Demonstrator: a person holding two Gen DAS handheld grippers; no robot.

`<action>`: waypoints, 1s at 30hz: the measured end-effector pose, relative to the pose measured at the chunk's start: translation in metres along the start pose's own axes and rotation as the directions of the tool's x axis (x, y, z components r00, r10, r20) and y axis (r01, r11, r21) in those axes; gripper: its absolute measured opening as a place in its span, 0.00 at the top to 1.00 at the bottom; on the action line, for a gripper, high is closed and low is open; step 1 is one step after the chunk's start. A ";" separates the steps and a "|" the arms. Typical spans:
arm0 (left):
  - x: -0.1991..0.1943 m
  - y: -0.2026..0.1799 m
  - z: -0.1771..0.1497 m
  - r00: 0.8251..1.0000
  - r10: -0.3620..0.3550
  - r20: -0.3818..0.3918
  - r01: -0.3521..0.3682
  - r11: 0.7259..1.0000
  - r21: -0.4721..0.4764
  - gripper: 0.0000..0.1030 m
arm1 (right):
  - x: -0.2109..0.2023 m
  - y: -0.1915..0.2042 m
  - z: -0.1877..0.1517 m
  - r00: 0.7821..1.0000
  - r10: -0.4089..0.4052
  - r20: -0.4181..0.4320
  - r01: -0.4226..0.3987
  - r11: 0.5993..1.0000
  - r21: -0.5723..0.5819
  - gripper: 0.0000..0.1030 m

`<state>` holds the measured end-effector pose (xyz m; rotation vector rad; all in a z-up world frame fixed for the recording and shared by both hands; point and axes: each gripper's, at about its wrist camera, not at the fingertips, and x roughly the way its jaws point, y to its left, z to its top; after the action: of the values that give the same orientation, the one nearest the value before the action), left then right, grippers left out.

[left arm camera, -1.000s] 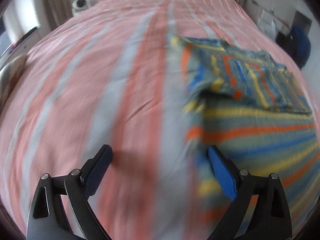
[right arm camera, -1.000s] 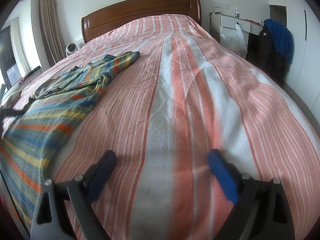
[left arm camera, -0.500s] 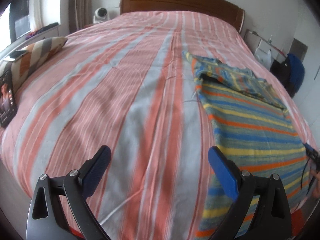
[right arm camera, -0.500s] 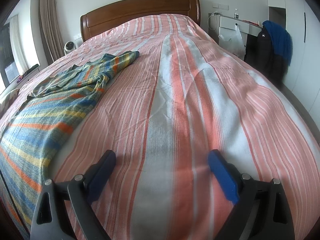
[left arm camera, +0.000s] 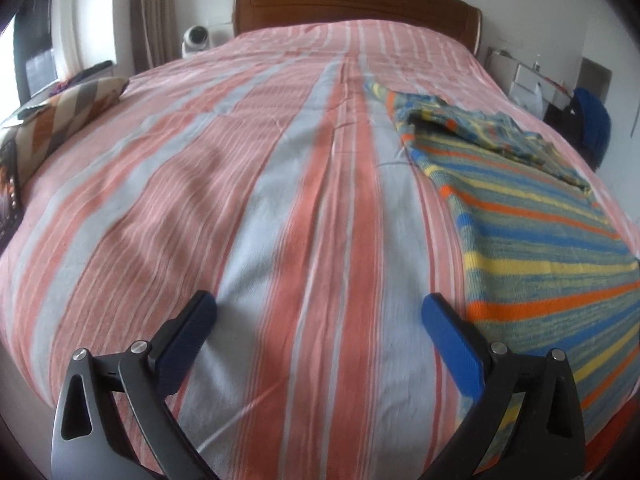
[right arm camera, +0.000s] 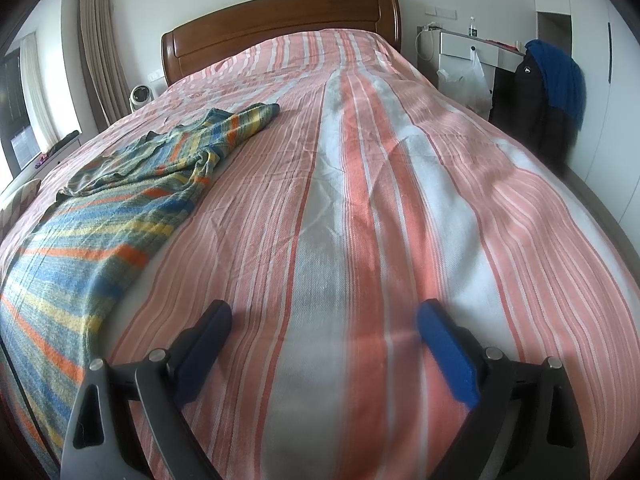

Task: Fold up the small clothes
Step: 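Move both grippers to the ribbed hem of the narrowed sweater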

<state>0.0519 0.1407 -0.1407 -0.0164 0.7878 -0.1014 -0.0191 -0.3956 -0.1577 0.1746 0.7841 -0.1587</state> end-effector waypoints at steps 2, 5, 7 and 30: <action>0.001 0.001 0.000 1.000 0.000 0.003 0.000 1.000 -0.003 0.00 | 0.000 0.000 0.000 1.000 0.000 0.001 0.000 1.000 0.000 0.09; 0.002 -0.001 -0.002 1.000 0.013 0.015 -0.013 1.000 0.005 0.00 | 0.001 0.000 0.000 1.000 0.000 -0.001 0.000 1.000 0.000 0.09; 0.001 -0.001 -0.004 0.999 0.014 0.032 -0.014 1.000 0.008 0.00 | 0.001 0.000 0.000 1.000 -0.001 -0.002 0.001 1.000 0.000 0.09; -0.111 0.010 -0.005 0.989 -0.148 0.027 0.144 0.983 0.115 0.01 | -0.267 0.042 0.050 0.855 -0.108 0.508 0.361 0.826 -0.433 0.01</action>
<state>-0.0287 0.1612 -0.0659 0.0307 0.7443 -0.2837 -0.1626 -0.3452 0.0717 -0.4730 0.3373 -0.2157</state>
